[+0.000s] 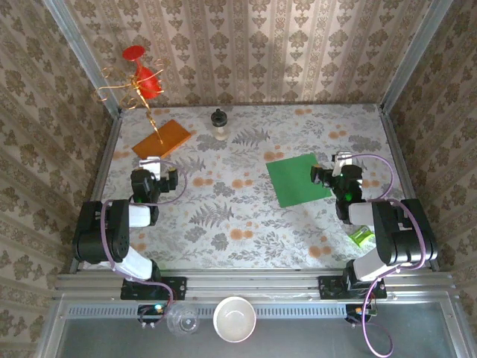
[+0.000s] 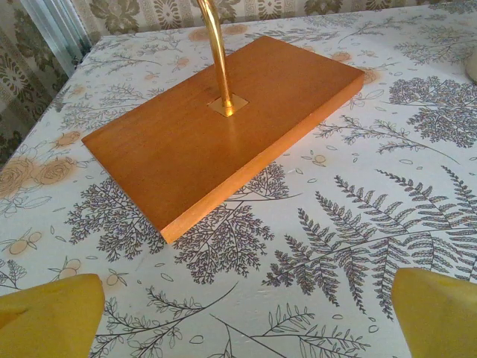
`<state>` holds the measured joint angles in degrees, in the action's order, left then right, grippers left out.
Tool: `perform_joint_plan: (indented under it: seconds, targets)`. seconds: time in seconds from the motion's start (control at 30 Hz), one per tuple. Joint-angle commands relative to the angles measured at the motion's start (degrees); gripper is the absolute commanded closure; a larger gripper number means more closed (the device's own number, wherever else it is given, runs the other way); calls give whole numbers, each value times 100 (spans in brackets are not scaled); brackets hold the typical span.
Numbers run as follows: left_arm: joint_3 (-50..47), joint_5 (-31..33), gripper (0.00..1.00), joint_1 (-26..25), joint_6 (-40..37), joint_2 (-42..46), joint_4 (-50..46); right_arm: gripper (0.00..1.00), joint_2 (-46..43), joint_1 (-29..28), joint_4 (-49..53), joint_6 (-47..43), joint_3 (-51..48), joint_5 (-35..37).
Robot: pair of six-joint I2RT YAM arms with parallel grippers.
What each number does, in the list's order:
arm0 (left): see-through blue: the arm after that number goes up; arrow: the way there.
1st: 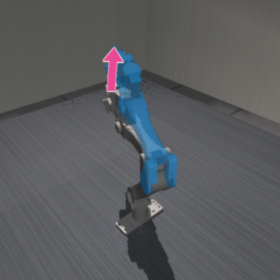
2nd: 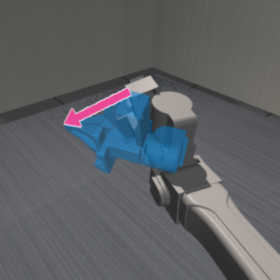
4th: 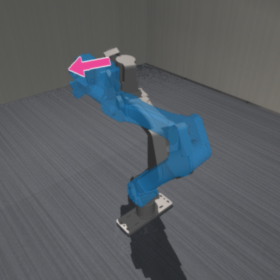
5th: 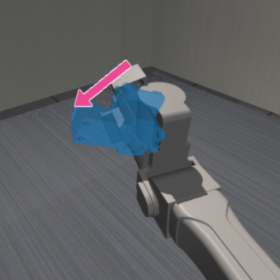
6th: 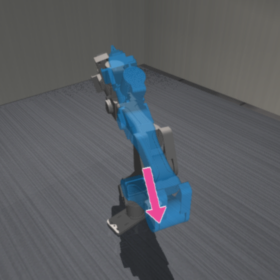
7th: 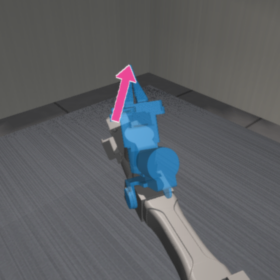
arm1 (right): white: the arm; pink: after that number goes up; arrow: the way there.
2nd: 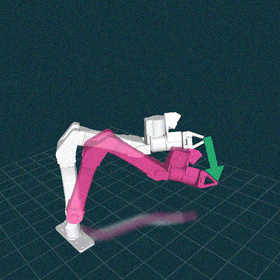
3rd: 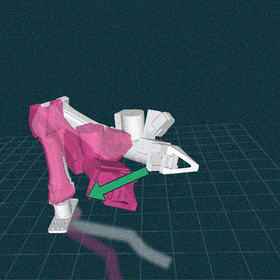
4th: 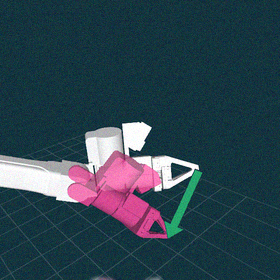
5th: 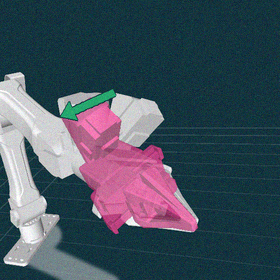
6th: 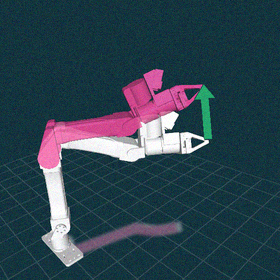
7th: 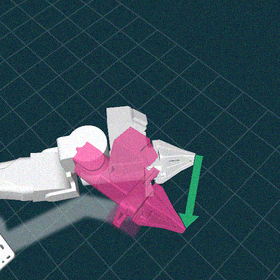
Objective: Fold a paper plane with a square sheet of paper (pick it up from the middle)
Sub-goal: Move the square sheet of paper to the center of the table.
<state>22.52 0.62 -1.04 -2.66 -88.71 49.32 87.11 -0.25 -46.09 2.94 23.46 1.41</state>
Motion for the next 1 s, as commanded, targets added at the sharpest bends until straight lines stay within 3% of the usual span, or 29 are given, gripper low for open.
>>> perform_joint_plan:
  seconds: [0.0,0.83,0.97]
  targets:
    - [68,-45,0,17,-80,0,102,0,10,25,21,-83,123,-53]
    - [61,-62,0,25,-74,1,104,0,0,25,-6,-83,109,-53]
    - [34,241,0,-16,-3,165,50,0,-395,25,261,-14,76,160]
